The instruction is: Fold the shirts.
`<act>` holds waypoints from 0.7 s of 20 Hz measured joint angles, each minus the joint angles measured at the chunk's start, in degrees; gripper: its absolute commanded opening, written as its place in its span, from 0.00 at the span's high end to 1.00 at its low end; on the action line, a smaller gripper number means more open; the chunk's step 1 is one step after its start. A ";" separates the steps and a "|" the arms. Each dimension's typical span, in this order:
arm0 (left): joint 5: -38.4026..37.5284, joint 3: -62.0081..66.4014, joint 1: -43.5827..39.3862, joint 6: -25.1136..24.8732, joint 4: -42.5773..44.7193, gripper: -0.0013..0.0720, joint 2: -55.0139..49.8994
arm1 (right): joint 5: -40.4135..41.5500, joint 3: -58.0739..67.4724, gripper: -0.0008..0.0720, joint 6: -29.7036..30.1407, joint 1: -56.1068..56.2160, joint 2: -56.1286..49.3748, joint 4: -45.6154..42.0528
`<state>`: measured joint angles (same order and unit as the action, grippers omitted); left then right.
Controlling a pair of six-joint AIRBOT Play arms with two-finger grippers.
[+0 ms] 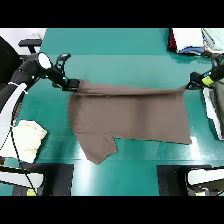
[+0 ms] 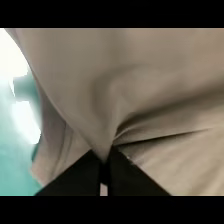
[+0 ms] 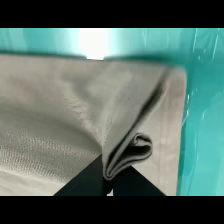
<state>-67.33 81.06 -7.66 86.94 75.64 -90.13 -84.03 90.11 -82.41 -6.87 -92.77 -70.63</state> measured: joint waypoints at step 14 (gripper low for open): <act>-4.76 -27.34 0.07 1.38 -4.11 0.16 22.32 | -0.15 -23.89 0.39 3.91 -1.77 22.08 6.27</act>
<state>-72.10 53.71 -7.60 88.31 71.53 -67.81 -84.18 66.22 -78.50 -8.64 -70.70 -64.36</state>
